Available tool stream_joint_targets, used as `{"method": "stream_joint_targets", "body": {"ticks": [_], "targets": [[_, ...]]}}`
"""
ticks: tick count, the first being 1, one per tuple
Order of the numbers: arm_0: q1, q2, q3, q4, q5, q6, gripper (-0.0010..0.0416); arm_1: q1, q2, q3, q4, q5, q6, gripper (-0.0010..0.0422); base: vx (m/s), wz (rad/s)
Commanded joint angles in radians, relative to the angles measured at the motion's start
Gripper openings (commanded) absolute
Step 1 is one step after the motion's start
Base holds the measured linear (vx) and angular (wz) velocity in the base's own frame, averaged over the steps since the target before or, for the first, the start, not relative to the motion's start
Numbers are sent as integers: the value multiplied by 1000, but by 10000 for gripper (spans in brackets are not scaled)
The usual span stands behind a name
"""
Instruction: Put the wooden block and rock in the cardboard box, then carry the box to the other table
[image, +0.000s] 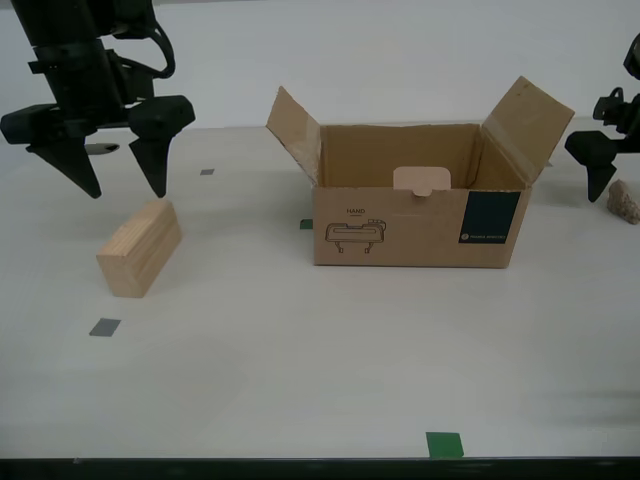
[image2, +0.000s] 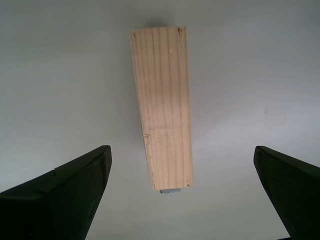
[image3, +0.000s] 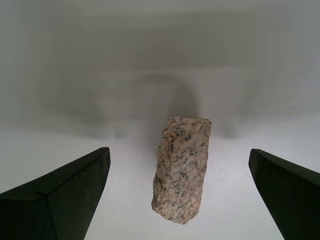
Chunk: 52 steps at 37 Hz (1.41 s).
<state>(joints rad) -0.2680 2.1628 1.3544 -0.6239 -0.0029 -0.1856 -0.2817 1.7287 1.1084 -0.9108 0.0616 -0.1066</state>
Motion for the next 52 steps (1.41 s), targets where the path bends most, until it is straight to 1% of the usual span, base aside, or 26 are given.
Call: {"method": "stream_joint_targets", "body": {"ticks": [1,7,15,19,22,28,34,38,43,52], "targets": [[0,2,0,1,4,-3,386,-1,0,-25,24,-1,2,389,0,0],[0,2,-1,0,4,-3,381,-1,0,-71,69,-1,2,389,0,0],[0,2,-1,-2,4,-2,361,-1,2,-99,164,-2,2,389,0,0],[0,2,-1,-4,4,-2,361,-1,2,-99,206,-2,1,389,0,0],[0,2,-1,-3,4,-2,369,-1,2,-99,224,-2,0,389,0,0],[1,2,-1,-3,4,-2,386,-1,65,-97,245,-11,-4,389,0,0],[1,2,-1,-5,4,-2,380,-1,151,-97,286,-12,7,389,0,0],[1,2,-1,-3,4,-2,371,-1,163,-97,332,-13,5,389,0,0],[1,2,-1,5,4,-2,364,-1,166,-97,342,-13,2,389,0,0],[1,8,0,31,4,-2,371,-1,201,-97,345,-20,2,389,0,0]]}}
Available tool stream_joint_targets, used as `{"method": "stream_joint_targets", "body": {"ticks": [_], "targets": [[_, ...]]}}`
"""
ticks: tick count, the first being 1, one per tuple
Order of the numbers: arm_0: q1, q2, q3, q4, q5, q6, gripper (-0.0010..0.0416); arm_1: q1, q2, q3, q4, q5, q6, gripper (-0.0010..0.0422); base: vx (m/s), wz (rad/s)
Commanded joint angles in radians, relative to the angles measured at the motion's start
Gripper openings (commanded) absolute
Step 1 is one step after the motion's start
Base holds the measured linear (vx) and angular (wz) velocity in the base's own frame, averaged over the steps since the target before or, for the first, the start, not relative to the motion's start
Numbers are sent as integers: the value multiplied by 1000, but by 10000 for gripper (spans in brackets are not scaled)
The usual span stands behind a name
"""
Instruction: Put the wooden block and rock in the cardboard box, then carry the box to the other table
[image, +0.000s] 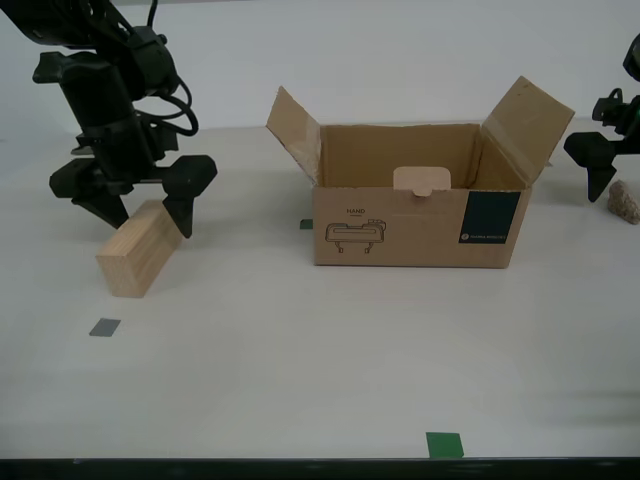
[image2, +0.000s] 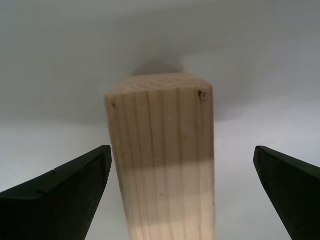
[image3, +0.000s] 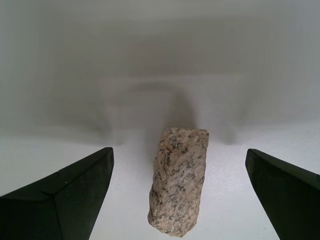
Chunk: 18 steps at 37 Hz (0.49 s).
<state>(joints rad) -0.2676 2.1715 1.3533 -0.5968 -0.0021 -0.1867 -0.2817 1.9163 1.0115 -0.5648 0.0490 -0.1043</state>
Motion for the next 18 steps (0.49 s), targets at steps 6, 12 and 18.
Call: {"method": "stream_joint_targets", "body": {"ticks": [6,12,18], "targets": [[0,-1,0,6,3,-5,360,-1,27,-2,4,-9,0,389,0,0],[1,-1,0,14,3,-5,342,-1,27,-2,9,-8,-1,389,0,0],[1,-1,-10,18,3,-5,329,-1,26,-2,-7,-8,-7,389,0,0]]}}
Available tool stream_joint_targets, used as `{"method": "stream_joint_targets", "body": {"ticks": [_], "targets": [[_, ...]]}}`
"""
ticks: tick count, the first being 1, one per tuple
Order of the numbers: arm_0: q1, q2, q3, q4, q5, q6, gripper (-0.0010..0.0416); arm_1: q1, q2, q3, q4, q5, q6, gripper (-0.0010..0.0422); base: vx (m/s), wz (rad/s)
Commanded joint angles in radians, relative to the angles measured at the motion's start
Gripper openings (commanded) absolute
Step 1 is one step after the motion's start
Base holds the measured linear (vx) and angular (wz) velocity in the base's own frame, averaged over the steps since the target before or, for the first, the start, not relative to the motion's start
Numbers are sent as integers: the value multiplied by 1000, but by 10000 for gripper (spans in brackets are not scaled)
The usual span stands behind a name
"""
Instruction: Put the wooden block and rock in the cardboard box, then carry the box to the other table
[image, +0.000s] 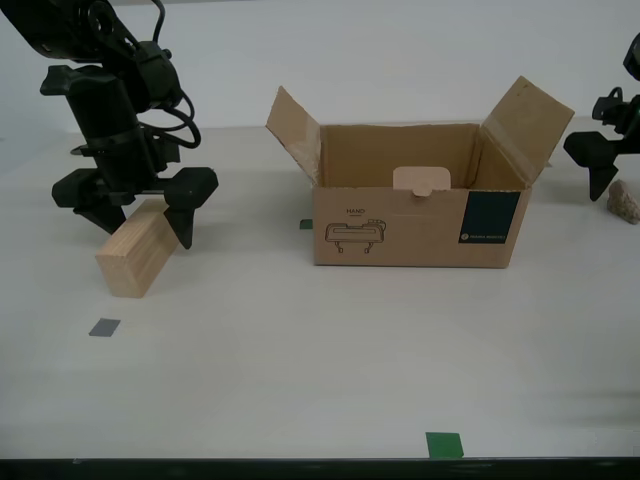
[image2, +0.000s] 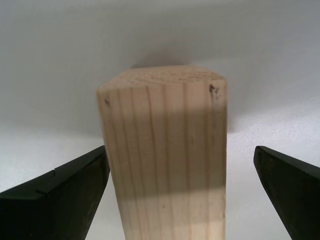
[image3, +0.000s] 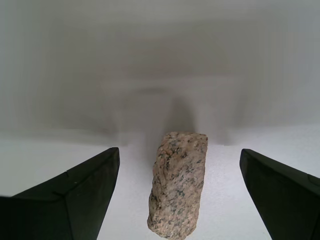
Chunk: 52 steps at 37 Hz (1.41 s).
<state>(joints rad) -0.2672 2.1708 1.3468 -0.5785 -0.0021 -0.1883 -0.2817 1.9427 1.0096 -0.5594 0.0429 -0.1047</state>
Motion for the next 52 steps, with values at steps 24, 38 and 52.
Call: {"method": "stream_joint_targets", "body": {"ticks": [24,38,52], "targets": [[0,0,-5,32,3,-14,261,-1,0,0,-48,-2,-22,389,0,0],[1,0,-5,34,2,-14,169,-1,0,0,-48,-2,-23,347,0,0],[1,0,-5,45,2,-13,162,-1,0,0,-43,-2,-23,209,0,0]]}}
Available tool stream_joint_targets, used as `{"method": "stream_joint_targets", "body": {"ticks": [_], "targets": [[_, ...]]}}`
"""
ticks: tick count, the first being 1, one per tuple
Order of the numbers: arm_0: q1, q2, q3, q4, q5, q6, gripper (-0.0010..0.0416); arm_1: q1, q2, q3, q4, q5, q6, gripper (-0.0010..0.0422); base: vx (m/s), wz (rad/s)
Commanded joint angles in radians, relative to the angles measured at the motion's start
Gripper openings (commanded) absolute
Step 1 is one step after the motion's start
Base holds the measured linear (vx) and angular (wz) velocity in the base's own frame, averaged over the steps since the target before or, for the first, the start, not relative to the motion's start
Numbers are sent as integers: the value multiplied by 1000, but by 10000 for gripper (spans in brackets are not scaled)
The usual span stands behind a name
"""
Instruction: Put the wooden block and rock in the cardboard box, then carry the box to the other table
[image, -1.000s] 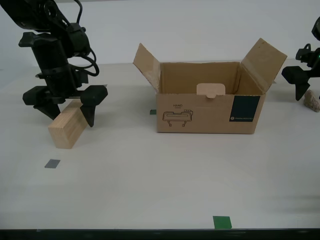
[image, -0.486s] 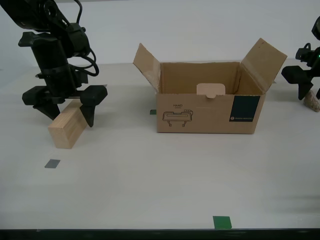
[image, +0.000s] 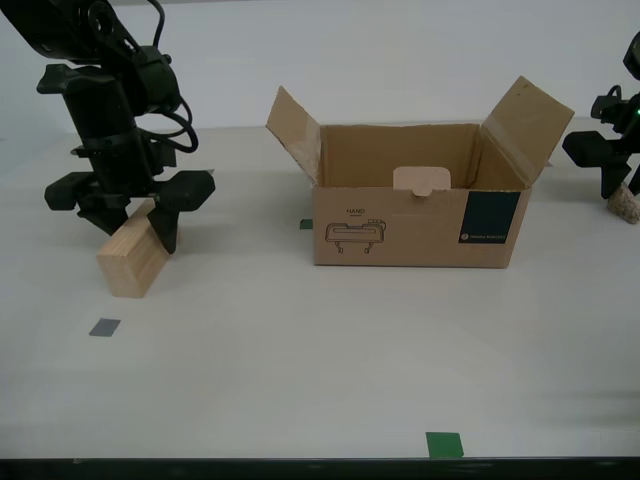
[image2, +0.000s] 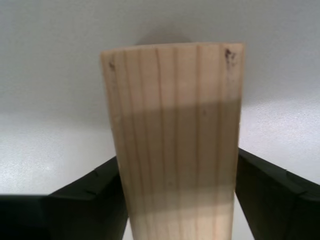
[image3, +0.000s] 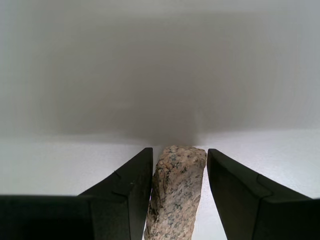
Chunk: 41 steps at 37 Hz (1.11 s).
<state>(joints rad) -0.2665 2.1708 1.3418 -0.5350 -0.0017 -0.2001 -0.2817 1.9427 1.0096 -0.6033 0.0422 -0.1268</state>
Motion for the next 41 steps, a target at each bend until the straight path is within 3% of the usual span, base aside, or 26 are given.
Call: {"method": "stream_joint_targets", "body": {"ticks": [1,11,18,21,38,41], "targets": [[0,0,0,1,2,-2,170,-1,0,0,1,-1,-1,202,0,0],[1,0,0,3,2,-2,243,-1,0,0,4,-1,-5,119,0,0],[2,0,0,2,2,-2,250,-1,0,0,5,-1,-13,33,0,0],[2,0,0,2,1,-2,230,-1,0,0,5,-1,-16,-6,0,0],[4,0,0,3,-18,18,0,-1,0,0,6,-1,-42,-1,0,0],[4,0,0,3,-26,20,3,-1,0,0,6,-2,-42,-1,0,0]]}}
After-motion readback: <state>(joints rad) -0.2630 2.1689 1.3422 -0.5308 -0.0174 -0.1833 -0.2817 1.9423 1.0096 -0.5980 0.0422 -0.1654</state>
